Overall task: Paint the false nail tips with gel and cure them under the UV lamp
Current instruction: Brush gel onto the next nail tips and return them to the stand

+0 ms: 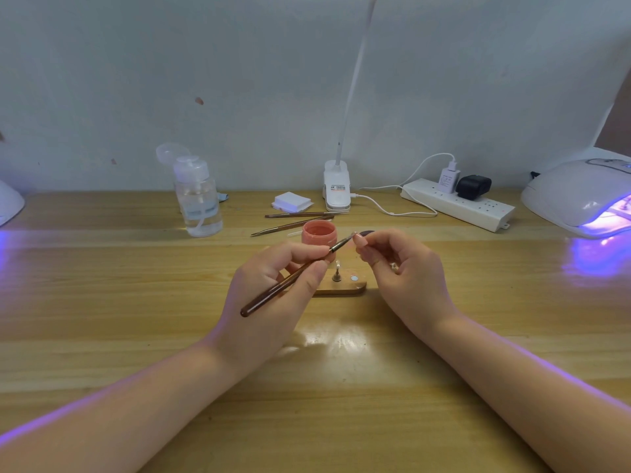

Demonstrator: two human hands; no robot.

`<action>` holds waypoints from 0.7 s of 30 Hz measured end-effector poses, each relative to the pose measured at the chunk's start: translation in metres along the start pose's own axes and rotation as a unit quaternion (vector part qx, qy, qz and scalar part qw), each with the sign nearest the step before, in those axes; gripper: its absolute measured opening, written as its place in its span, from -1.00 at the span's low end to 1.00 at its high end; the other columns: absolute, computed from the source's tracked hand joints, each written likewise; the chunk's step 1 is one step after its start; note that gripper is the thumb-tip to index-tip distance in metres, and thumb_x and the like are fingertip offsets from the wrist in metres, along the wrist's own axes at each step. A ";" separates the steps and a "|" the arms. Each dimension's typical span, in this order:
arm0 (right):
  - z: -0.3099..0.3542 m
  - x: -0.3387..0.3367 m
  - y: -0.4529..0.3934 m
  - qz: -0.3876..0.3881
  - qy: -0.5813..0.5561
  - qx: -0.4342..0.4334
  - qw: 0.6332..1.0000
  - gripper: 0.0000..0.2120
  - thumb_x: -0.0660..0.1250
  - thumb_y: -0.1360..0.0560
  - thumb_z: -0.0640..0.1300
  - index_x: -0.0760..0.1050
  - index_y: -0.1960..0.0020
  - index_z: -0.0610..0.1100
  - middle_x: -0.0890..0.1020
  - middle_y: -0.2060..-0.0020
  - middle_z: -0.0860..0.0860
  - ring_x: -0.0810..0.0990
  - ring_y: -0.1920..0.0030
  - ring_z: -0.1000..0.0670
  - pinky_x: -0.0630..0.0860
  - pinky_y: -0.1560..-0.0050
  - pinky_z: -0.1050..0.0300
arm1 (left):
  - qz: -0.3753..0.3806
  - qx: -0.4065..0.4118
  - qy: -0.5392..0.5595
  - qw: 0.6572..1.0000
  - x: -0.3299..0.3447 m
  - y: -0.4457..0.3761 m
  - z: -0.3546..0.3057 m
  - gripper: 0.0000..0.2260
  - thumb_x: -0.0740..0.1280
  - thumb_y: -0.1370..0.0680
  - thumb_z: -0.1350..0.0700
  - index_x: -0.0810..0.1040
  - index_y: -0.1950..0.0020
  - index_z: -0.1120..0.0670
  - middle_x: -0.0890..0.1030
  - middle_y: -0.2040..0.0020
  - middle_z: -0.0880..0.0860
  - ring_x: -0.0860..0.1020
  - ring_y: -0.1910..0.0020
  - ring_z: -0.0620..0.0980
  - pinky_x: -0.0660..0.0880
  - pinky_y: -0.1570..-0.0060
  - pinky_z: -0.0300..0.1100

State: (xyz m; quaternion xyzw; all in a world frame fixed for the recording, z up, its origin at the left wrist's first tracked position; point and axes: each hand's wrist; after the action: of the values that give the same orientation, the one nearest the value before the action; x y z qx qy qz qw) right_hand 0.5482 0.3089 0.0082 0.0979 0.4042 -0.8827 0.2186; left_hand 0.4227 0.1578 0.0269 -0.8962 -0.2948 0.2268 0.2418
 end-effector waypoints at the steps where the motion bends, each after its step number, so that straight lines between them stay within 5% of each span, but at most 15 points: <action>1: 0.000 0.000 0.000 0.000 0.003 -0.002 1.000 -0.80 0.39 -0.52 -0.09 0.52 0.11 0.23 0.64 0.23 0.18 0.62 0.17 0.05 0.54 0.14 -0.12 | -0.002 -0.003 -0.004 1.000 0.000 0.000 0.001 -0.86 0.36 -0.49 0.06 0.65 -0.02 -0.05 0.68 0.11 -0.07 0.60 0.11 -0.07 0.51 0.09 -0.25; 7: 0.001 -0.001 0.000 0.001 0.005 -0.007 1.000 -0.82 0.38 -0.52 -0.07 0.52 0.09 0.24 0.65 0.23 0.18 0.63 0.16 0.05 0.54 0.15 -0.08 | -0.015 0.012 0.021 1.000 0.000 0.000 -0.003 -0.88 0.34 -0.52 0.10 0.62 -0.02 -0.01 0.68 0.12 -0.19 0.63 0.14 -0.17 0.48 0.17 -0.41; 13: 0.001 -0.001 0.001 -0.001 0.008 -0.004 1.000 -0.85 0.38 -0.53 -0.09 0.54 0.07 0.19 0.65 0.24 0.16 0.62 0.16 0.05 0.54 0.14 -0.07 | -0.009 -0.005 -0.016 1.000 0.000 0.000 0.000 -0.87 0.34 -0.50 0.06 0.64 0.00 -0.04 0.68 0.11 -0.07 0.62 0.08 -0.06 0.54 0.08 -0.19; 16: 0.001 -0.001 0.001 -0.005 0.007 0.001 1.000 -0.85 0.39 -0.52 -0.09 0.54 0.09 0.18 0.65 0.24 0.14 0.62 0.18 0.05 0.54 0.14 -0.08 | -0.009 0.009 0.010 1.000 -0.001 0.000 -0.002 -0.87 0.33 -0.51 0.10 0.62 -0.02 -0.03 0.68 0.09 -0.18 0.64 0.10 -0.13 0.51 0.14 -0.35; 21: 0.002 0.000 0.001 -0.008 0.001 0.024 1.000 -0.91 0.39 -0.52 -0.10 0.58 0.08 0.09 0.66 0.24 0.12 0.62 0.17 0.02 0.53 0.13 -0.14 | -0.007 0.000 -0.048 0.999 -0.001 -0.001 0.002 -0.84 0.35 -0.49 0.02 0.65 -0.03 -0.12 0.67 0.09 -0.12 0.60 0.02 -0.06 0.54 0.03 -0.09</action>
State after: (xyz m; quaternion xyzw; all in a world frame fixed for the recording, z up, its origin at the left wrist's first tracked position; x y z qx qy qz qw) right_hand 0.5484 0.3070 0.0091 0.1010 0.3842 -0.8936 0.2090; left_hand 0.4209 0.1582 0.0262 -0.8823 -0.3126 0.2674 0.2290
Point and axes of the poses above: each hand's wrist, its own y-axis away from the middle knuckle, its own x-axis out of the palm, z = x × y
